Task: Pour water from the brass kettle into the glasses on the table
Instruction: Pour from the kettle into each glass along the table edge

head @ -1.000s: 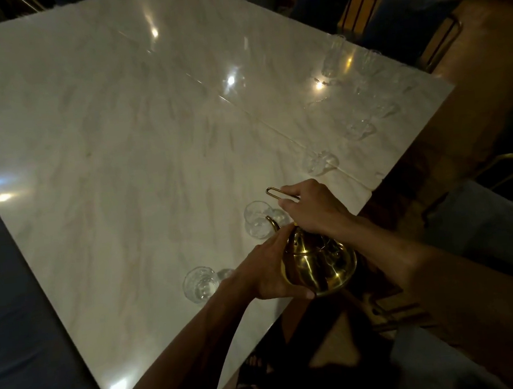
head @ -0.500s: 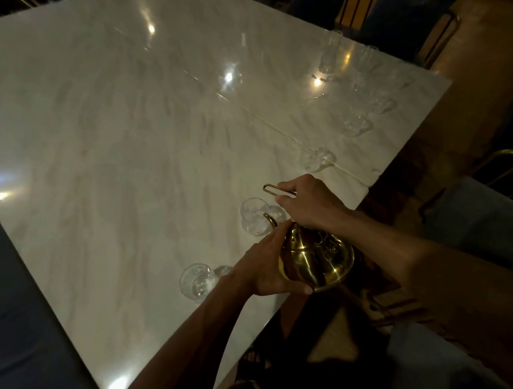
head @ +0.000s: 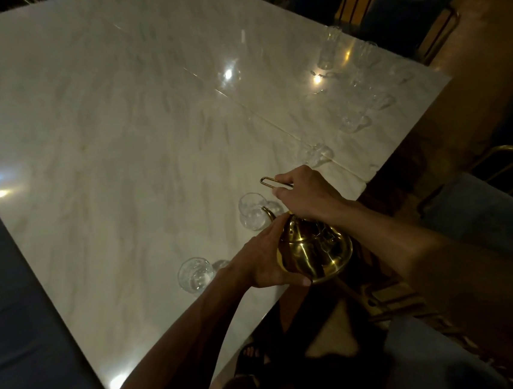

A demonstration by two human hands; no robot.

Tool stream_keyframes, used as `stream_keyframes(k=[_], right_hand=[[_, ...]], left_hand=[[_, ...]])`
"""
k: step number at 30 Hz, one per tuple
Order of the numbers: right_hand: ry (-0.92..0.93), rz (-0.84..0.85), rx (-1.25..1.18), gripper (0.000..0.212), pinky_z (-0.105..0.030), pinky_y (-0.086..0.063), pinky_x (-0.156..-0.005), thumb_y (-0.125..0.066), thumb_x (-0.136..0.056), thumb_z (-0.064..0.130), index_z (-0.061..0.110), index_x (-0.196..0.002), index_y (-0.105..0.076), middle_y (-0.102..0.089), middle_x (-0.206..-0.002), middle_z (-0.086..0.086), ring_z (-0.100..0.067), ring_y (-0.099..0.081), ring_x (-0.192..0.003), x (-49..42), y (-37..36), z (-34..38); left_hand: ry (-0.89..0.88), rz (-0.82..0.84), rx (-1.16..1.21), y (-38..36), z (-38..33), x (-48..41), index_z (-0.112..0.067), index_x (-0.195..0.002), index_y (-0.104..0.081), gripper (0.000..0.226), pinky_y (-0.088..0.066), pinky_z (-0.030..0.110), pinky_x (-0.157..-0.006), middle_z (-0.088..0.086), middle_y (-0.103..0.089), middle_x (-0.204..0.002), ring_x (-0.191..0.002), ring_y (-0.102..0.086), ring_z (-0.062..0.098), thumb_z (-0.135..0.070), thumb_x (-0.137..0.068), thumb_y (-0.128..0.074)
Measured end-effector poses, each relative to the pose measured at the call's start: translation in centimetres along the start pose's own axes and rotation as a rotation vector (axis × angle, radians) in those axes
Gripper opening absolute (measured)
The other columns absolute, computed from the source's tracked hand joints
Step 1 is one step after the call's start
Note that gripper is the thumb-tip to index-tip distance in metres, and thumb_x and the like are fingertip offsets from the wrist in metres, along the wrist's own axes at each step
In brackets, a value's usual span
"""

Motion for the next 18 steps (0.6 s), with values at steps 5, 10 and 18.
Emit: stream_keyframes(k=[5,10,18], right_hand=[[-0.001,-0.009,0.002,0.047,-0.032,-0.043,-0.102,-0.059,-0.093,0.030,0.015,-0.137,-0.054,-0.054,-0.142,-0.004,-0.020,-0.051,-0.130,0.16,-0.02,-0.08],[0.004,-0.014,0.002,0.047,-0.033,-0.044,-0.103,-0.059,-0.093,0.031,0.015,-0.137,-0.054,-0.054,-0.142,-0.005,-0.020,-0.051,-0.130,0.33,0.21,-0.02],[0.001,-0.025,-0.009,0.047,-0.032,-0.044,-0.102,-0.059,-0.093,0.030,0.016,-0.137,-0.054,-0.053,-0.143,-0.003,-0.020,-0.051,-0.130,0.73,0.56,-0.19]], left_hand=[[-0.004,-0.007,0.002,-0.15,0.03,0.20,-0.037,-0.162,-0.014,0.135,-0.048,0.048,-0.114,-0.013,-0.041,-0.160,-0.145,-0.046,0.012,-0.060,-0.056,-0.095],[-0.016,-0.011,0.000,-0.01,-0.32,0.22,-0.036,-0.162,-0.015,0.133,-0.048,0.048,-0.115,-0.012,-0.042,-0.159,-0.145,-0.046,0.012,-0.057,-0.057,-0.095],[-0.016,-0.013,0.005,-0.13,-0.65,0.23,-0.039,-0.162,-0.014,0.134,-0.047,0.050,-0.114,-0.013,-0.040,-0.160,-0.146,-0.045,0.015,-0.061,-0.057,-0.094]])
Point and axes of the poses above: each hand's wrist, its own x-axis away from the middle knuckle, its own y-axis out of the back of the hand, z = x × y, the point moved 6 cm from there along -x, towards the middle knuckle
